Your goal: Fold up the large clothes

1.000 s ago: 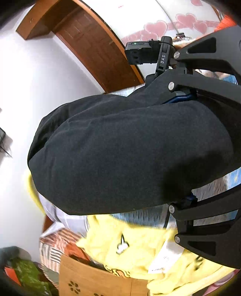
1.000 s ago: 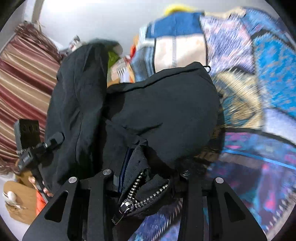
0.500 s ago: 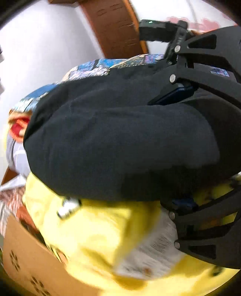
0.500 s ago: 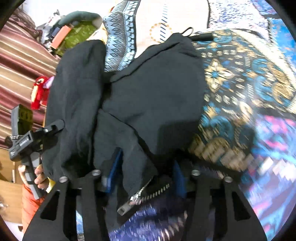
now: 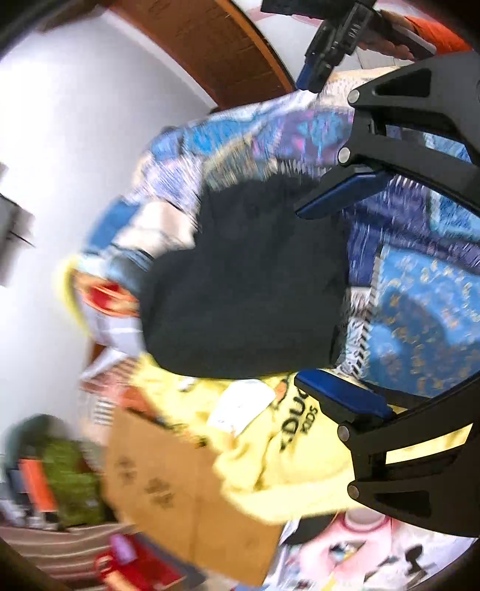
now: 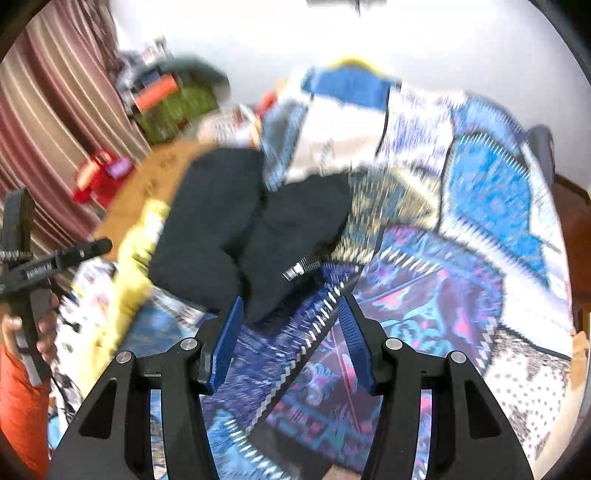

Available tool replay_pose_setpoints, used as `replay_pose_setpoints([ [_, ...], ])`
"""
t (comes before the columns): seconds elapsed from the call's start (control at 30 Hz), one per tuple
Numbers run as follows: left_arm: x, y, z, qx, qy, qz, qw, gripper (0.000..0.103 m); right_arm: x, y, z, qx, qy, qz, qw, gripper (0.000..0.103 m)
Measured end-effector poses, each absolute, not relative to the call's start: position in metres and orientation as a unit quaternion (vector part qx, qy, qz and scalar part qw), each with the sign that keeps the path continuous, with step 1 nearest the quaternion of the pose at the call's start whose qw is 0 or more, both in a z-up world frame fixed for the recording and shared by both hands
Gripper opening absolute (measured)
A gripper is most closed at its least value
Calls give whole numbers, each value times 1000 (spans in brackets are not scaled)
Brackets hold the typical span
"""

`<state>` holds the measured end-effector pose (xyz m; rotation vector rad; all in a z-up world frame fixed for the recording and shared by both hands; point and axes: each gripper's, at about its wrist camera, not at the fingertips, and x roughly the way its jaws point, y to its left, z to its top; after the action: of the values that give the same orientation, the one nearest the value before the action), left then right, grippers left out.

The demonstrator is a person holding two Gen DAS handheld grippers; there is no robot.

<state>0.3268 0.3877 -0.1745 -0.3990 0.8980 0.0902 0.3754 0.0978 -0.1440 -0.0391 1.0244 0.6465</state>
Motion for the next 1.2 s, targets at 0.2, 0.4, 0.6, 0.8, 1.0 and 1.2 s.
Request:
replay_pose_setpoints([
  [0.2, 254, 337, -66, -171, 316, 33, 933, 83, 316, 74, -46, 20, 362, 336, 869, 57],
  [0.4, 162, 258, 15, -84, 192, 44, 977, 83, 234, 50, 18, 21, 228, 357, 906, 62],
  [0.6, 83, 195, 30, -25, 102, 82, 991, 83, 176, 34, 32, 34, 163, 359, 918, 62],
  [0.8, 36, 166, 16, -30, 40, 121, 991, 86, 138, 31, 25, 27, 111, 331, 937, 91],
  [1.0, 25, 163, 8, -35, 33, 136, 990, 101, 131, 32, 23, 25, 87, 319, 943, 103],
  [1.2, 21, 157, 5, -25, 34, 129, 991, 102, 136, 34, 24, 30, 96, 305, 947, 103],
])
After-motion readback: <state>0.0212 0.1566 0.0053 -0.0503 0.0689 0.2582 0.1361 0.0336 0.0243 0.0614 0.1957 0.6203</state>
